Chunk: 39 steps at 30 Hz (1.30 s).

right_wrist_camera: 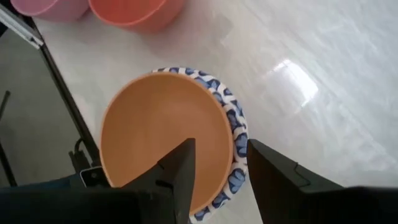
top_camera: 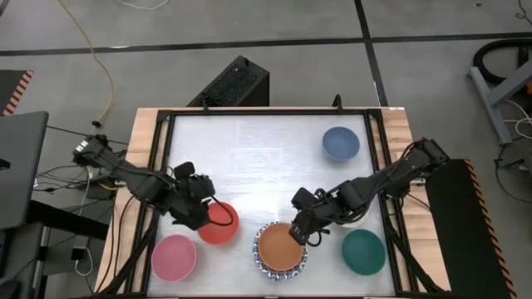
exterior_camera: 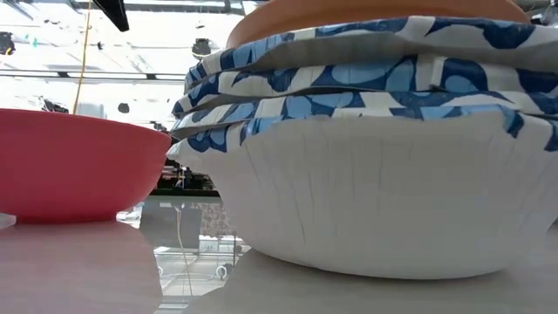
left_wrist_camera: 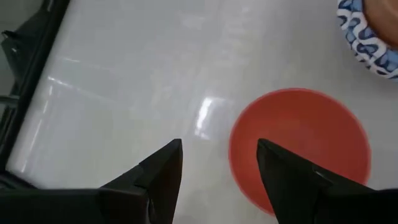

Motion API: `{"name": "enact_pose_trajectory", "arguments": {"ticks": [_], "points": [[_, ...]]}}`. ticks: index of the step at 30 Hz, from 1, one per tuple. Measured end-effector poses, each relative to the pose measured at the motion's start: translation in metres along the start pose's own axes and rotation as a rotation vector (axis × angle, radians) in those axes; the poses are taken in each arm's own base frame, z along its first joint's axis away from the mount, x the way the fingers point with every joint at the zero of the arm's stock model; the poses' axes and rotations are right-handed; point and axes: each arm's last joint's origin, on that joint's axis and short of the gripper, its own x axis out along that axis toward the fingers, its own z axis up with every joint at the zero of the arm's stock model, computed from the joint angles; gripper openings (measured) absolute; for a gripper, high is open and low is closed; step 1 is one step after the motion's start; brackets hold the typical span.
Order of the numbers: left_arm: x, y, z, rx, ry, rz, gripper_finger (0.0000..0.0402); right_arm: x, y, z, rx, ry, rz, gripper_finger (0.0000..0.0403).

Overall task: Nest bowls inside each other by size order
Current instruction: Stack the orange bowl on top of the brown bowl

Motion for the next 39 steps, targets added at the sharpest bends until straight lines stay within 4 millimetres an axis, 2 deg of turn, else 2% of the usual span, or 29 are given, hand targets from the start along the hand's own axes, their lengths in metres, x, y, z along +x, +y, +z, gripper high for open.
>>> {"name": "enact_pose_trajectory", "arguments": {"ticks": [3, 6, 15, 18, 23, 29, 32, 36, 39], "points": [[0.004, 0.0, 0.005, -0.013, -0.004, -0.073, 0.0197, 0.0, 0.001, -0.002, -0.007, 0.004, 0.002, 0.0164], [0.015, 0.003, 0.0, -0.057, 0.003, -0.167, 0.0196, 0.0, 0.002, -0.005, -0.005, 0.004, 0.002, 0.0164], [0.068, 0.032, -0.048, -0.301, 0.139, -0.153, 0.0196, -0.002, 0.006, -0.012, -0.018, -0.002, 0.006, 0.0164], [0.082, 0.031, -0.057, -0.329, 0.141, -0.176, 0.0196, -0.002, 0.006, -0.011, -0.018, -0.012, 0.001, 0.0164], [0.093, 0.024, -0.065, -0.349, 0.133, -0.209, 0.0196, -0.002, 0.006, -0.011, -0.018, -0.019, -0.002, 0.0164], [0.109, 0.028, -0.082, -0.357, 0.15, -0.13, 0.0196, -0.002, 0.006, -0.011, -0.017, -0.02, -0.002, 0.0164], [0.118, 0.028, -0.089, -0.363, 0.173, -0.157, 0.0196, -0.002, 0.006, -0.011, -0.018, -0.019, -0.002, 0.0164], [0.124, 0.023, -0.092, -0.379, 0.177, -0.245, 0.0173, -0.002, 0.006, -0.011, -0.018, -0.019, -0.002, 0.0164], [0.125, 0.023, -0.092, -0.376, 0.178, -0.252, 0.0125, -0.002, 0.006, -0.011, -0.018, -0.019, -0.003, 0.0164]]}}
